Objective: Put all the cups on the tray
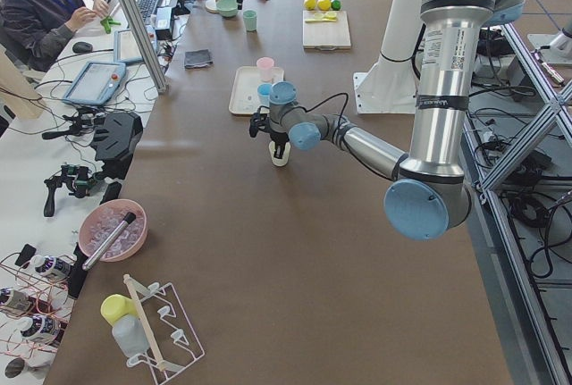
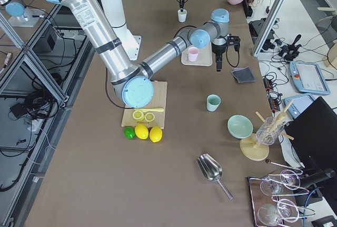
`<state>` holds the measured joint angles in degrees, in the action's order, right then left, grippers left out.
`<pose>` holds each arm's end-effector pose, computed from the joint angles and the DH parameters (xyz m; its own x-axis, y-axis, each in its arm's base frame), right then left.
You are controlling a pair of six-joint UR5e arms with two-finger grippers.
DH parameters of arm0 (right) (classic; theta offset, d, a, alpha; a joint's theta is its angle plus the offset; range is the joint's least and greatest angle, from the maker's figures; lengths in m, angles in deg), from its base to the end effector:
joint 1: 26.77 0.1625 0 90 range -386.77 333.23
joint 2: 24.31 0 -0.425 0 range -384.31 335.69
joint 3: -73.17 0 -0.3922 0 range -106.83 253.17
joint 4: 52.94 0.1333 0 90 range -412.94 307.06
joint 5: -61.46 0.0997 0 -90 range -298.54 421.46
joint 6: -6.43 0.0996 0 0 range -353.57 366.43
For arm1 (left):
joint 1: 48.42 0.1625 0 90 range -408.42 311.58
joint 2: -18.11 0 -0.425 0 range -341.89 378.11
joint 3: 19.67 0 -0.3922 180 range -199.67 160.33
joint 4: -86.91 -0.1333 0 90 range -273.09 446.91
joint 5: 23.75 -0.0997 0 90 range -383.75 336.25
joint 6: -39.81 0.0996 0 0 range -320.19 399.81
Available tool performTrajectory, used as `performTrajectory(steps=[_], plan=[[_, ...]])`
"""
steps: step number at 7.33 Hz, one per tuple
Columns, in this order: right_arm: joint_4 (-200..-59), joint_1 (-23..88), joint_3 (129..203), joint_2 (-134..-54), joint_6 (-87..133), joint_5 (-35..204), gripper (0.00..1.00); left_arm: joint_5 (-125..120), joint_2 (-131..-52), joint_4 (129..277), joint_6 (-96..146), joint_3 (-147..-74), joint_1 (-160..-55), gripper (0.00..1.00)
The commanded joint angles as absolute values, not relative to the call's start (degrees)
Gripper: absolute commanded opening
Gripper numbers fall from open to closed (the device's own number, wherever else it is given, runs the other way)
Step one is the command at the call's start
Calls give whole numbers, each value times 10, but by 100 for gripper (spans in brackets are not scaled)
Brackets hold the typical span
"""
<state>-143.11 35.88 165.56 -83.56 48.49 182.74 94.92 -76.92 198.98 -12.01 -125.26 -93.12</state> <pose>-0.2380 -0.6376 0.3305 0.7254 0.0213 0.6880 -0.1354 0.9844 0.1122 0.3215 -0.4384 0.4444 0.6493 0.1205 -0.7510 -0.0196 0.9897 0.1419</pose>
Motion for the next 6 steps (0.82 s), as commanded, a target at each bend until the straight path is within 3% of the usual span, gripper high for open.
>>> performTrajectory(steps=[1, 3, 5, 6], plan=[[-1430, 428, 1612, -863, 360, 1869, 100, 938, -780, 1990, -121, -1250, -931, 0], [-1421, 442, 1595, -885, 333, 1885, 100, 943, -827, 1946, -123, -1270, -932, 0], [-1301, 442, 1541, -915, 345, 1887, 100, 939, -992, 1773, -114, -1231, -934, 0], [-1288, 433, 1528, -916, 349, 1884, 100, 939, -1043, 1771, -114, -1180, -934, 0]])
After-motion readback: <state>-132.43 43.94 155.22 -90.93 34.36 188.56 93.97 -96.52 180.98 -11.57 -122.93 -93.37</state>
